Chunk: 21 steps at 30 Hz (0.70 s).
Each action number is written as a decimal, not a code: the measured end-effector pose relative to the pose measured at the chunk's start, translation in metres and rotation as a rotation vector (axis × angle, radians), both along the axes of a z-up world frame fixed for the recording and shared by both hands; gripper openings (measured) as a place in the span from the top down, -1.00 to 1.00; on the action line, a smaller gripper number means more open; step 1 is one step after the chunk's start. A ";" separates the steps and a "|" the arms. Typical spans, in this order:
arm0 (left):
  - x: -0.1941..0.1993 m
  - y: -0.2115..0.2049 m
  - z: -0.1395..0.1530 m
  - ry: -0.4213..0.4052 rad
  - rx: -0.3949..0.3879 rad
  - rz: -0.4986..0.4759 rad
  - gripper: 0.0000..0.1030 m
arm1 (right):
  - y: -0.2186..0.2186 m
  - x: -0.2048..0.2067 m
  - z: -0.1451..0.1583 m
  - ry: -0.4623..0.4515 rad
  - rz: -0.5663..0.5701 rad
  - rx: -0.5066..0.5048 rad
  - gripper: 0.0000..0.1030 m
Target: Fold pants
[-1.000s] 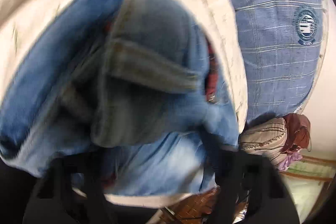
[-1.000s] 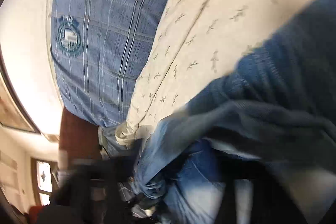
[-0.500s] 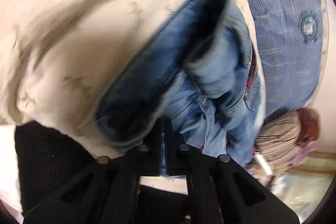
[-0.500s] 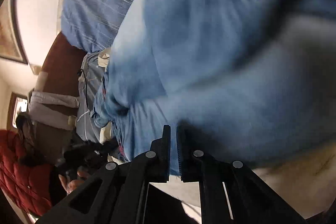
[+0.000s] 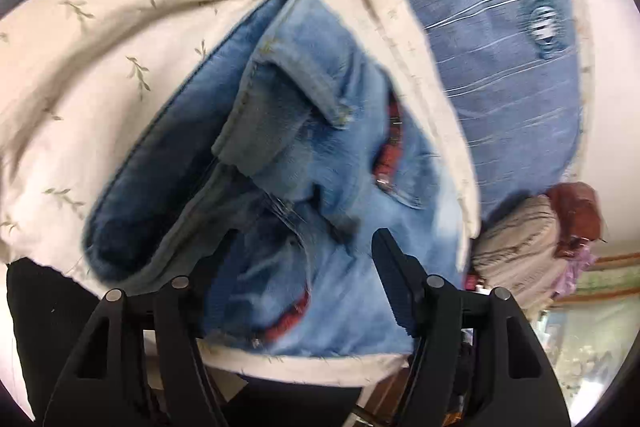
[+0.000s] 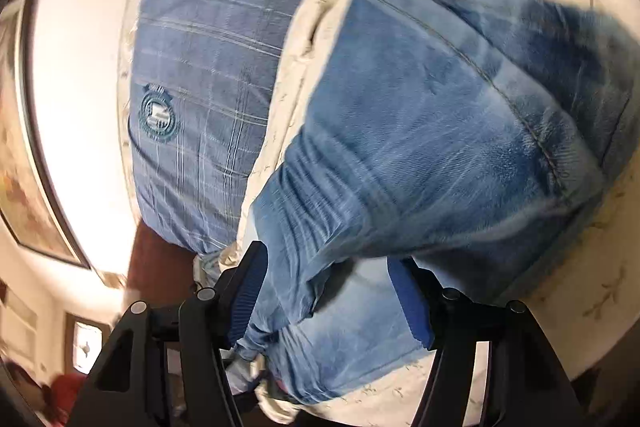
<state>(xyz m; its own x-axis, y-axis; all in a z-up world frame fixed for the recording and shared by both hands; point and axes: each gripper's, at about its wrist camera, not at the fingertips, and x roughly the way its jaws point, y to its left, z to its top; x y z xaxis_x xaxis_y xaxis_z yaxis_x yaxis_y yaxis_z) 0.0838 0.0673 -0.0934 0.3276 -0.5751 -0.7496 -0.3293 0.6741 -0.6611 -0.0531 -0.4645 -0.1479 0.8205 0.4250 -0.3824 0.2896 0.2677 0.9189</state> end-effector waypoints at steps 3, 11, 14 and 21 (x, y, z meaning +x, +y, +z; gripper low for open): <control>0.018 -0.006 -0.011 0.044 0.009 0.025 -0.25 | -0.004 0.007 -0.003 0.004 -0.031 -0.028 -0.18; 0.023 -0.009 0.021 -0.051 0.111 -0.010 0.65 | -0.021 -0.011 0.045 -0.119 -0.050 -0.218 0.89; 0.002 -0.005 0.028 -0.077 0.107 -0.028 0.67 | -0.030 -0.034 0.059 -0.141 -0.038 -0.270 0.89; -0.053 -0.001 0.034 -0.115 0.136 -0.087 0.68 | -0.039 -0.076 0.041 -0.072 -0.045 -0.292 0.89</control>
